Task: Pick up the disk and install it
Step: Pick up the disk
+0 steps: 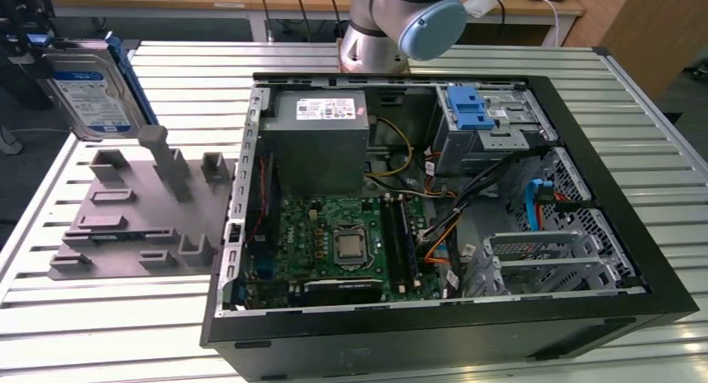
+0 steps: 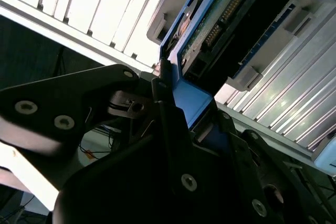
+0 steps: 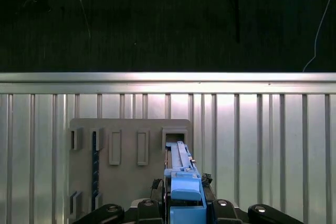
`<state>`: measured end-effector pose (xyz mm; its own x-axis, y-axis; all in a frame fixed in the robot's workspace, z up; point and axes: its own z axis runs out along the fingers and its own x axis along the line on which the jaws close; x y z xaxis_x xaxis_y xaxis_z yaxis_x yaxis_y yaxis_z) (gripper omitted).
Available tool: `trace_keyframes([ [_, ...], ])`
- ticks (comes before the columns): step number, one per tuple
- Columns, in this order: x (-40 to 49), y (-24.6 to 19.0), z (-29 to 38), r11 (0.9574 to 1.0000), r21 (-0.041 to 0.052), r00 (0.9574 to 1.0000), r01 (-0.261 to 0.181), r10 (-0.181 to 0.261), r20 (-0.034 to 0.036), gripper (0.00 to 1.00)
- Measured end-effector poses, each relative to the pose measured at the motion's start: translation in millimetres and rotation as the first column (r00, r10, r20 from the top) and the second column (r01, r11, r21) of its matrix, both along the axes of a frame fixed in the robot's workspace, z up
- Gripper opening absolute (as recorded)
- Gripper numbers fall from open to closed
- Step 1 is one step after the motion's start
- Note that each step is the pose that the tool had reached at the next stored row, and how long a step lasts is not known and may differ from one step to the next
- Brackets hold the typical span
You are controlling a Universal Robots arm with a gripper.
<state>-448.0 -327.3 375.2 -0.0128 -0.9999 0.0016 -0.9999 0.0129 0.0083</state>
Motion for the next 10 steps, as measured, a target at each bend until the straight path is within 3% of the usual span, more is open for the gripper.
trace_keyframes([
  [10,0.0,0.0,9.2,1.0,0.0,1.0,0.0,0.0,-0.0001,0.36],
])
